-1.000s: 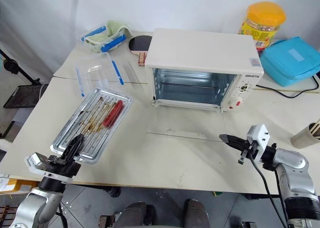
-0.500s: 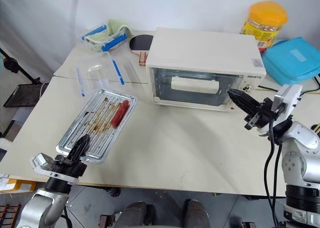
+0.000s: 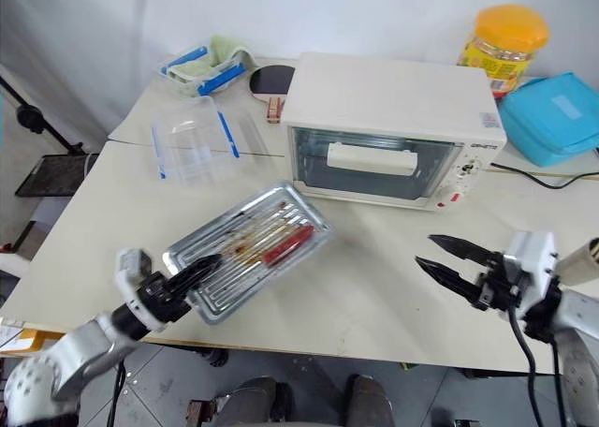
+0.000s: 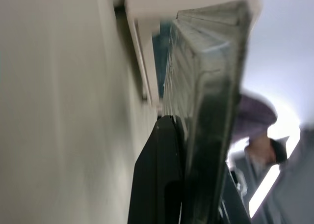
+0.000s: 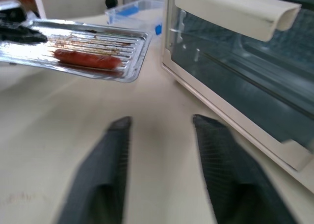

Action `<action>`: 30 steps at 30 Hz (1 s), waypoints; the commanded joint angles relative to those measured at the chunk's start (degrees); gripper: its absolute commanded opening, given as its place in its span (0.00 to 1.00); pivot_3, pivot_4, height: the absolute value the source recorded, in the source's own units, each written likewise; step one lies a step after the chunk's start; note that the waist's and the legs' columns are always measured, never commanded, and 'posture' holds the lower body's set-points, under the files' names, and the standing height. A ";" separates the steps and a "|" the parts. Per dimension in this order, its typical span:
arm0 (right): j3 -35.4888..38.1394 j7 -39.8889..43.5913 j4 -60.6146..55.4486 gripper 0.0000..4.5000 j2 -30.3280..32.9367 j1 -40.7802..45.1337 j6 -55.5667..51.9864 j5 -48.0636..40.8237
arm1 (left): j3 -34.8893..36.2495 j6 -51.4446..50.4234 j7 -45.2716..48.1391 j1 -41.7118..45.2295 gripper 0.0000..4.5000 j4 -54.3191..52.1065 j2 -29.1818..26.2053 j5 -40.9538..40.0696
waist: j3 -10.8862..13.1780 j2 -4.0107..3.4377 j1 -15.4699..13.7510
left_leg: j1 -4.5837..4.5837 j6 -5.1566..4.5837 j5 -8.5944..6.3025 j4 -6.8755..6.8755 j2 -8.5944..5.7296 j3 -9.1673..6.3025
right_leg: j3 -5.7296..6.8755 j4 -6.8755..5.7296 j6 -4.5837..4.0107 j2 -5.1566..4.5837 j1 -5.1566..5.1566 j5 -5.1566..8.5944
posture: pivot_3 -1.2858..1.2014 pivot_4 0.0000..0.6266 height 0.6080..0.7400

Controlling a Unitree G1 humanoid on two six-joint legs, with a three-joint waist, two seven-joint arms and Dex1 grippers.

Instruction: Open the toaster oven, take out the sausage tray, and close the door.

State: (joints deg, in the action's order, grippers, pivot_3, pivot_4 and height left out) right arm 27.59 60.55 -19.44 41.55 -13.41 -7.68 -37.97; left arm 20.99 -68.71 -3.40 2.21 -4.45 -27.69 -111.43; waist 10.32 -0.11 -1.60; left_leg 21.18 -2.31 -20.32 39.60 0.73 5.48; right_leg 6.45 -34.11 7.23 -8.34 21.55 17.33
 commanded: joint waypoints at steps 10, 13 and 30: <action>12.34 2.61 -8.05 0.99 -4.88 -18.93 3.71 -3.57 | -19.57 -12.15 5.26 27.83 0.00 25.64 -3.65 4.78 | 0.00 -0.07 -0.16 | -0.04 0.04 0.07 -0.07 -0.04 0.05 | 0.01 -0.26 0.08 0.09 0.02 -0.04 | 0.52 0.24 1.00; 13.63 3.44 -9.76 0.99 -6.05 -23.20 4.35 -3.78 | -21.50 -13.90 8.02 33.10 0.00 29.82 -0.52 11.28 | 0.02 -0.02 -0.65 | -0.01 0.04 0.10 -0.08 -0.14 0.05 | 0.03 -0.19 0.17 0.16 0.02 -0.09 | 0.52 0.24 1.00; 11.18 4.92 -9.60 1.00 -8.28 -27.06 7.87 -0.24 | -23.27 -13.75 24.06 45.65 0.20 36.76 13.19 46.44 | 0.02 -0.02 -0.94 | -0.12 0.20 0.18 -0.43 -0.05 0.28 | -0.20 0.21 0.31 0.32 0.07 -0.16 | 0.52 0.24 1.00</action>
State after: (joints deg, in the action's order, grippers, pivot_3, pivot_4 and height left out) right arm 38.51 65.55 -28.06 33.48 -40.56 -0.90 -38.07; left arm -3.16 -81.81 19.03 47.68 33.22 -14.56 -66.66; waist 10.33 -0.13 -2.54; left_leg 21.07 -2.10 -20.15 39.17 0.69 5.77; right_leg 6.24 -33.93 7.55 -8.03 21.64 17.17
